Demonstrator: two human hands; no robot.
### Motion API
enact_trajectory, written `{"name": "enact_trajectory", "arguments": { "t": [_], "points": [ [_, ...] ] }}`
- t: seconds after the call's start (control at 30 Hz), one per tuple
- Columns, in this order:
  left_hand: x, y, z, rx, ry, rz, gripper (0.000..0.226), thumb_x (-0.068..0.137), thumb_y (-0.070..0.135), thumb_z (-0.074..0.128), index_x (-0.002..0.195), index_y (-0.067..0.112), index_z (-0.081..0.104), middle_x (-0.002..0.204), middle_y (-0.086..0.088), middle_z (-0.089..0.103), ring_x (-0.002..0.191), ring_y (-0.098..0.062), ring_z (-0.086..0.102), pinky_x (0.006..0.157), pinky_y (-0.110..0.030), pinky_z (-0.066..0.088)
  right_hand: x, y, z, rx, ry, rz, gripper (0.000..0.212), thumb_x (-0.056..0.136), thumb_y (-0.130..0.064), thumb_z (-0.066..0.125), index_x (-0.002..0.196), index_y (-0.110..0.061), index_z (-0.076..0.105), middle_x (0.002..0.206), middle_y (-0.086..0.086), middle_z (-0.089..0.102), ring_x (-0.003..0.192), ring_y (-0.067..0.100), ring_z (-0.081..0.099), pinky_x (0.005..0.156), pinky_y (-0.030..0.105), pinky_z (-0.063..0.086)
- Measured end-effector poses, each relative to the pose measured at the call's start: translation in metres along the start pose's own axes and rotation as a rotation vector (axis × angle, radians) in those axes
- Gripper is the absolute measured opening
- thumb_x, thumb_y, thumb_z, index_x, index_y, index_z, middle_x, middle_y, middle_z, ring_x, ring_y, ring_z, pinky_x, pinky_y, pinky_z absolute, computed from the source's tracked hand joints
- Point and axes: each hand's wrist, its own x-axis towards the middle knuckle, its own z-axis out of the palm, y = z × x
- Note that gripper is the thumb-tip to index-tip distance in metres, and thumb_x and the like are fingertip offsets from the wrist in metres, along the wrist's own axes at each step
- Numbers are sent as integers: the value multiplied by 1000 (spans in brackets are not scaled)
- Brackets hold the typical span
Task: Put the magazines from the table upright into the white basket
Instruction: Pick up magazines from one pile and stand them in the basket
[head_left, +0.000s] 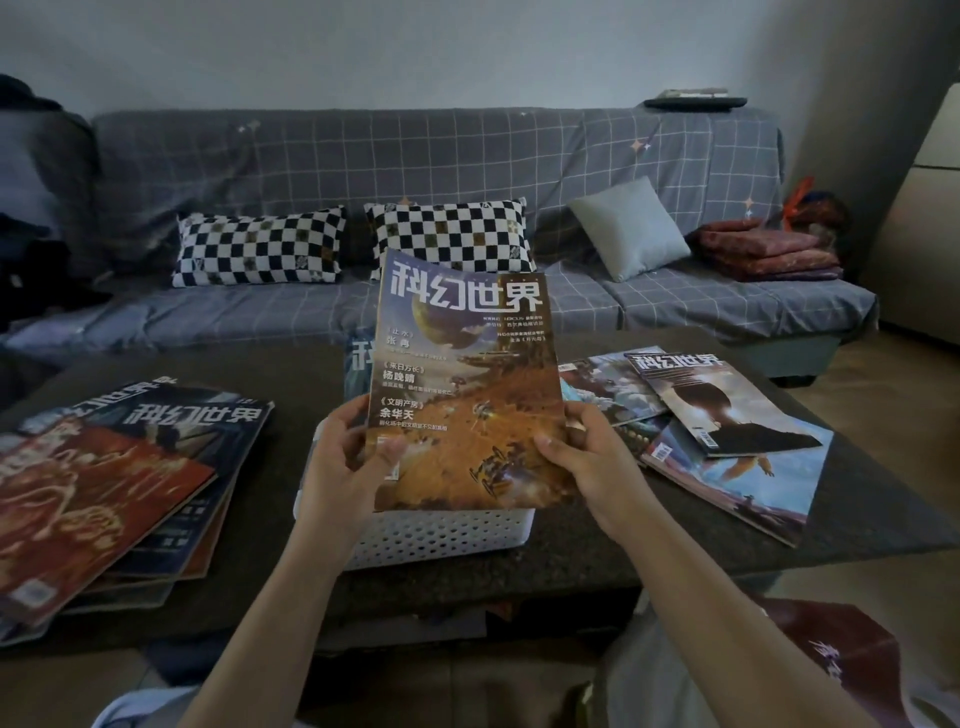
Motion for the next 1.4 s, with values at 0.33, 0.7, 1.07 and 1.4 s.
{"name": "enact_trajectory", "arguments": {
  "t": [0.33, 0.7, 1.07, 1.4],
  "points": [
    [45, -20, -18, 326, 87, -99, 55, 76, 26, 79, 120, 31, 45, 109, 11, 61, 92, -6, 60, 71, -29, 51, 47, 13, 48, -608, 86, -126, 23, 85, -25, 67, 98, -27, 49, 85, -14, 60, 72, -1, 56, 49, 10, 39],
    [41, -20, -10, 620, 110, -169, 65, 82, 25, 73, 138, 15, 42, 141, -9, 34, 125, -25, 43, 91, -29, 38, 49, 21, 60, -928, 82, -110, 63, 82, -26, 71, 136, -15, 42, 139, 8, 37, 127, 24, 42, 103, 36, 41],
    [40, -19, -14, 709, 177, -48, 29, 87, 32, 64, 113, 18, 62, 106, 0, 64, 83, -6, 58, 64, -21, 43, 56, 19, 59, -1001, 29, -150, 80, 87, -35, 62, 149, -13, 17, 148, 7, 27, 134, 24, 33, 108, 36, 35],
    [34, -17, -13, 655, 230, -14, 19, 89, 26, 63, 107, 27, 63, 65, 25, 56, 55, 9, 52, 49, -13, 33, 56, 20, 54, -986, 14, -169, 78, 89, -35, 60, 149, -12, 17, 147, 7, 29, 135, 22, 31, 107, 32, 32]
  ]
}}
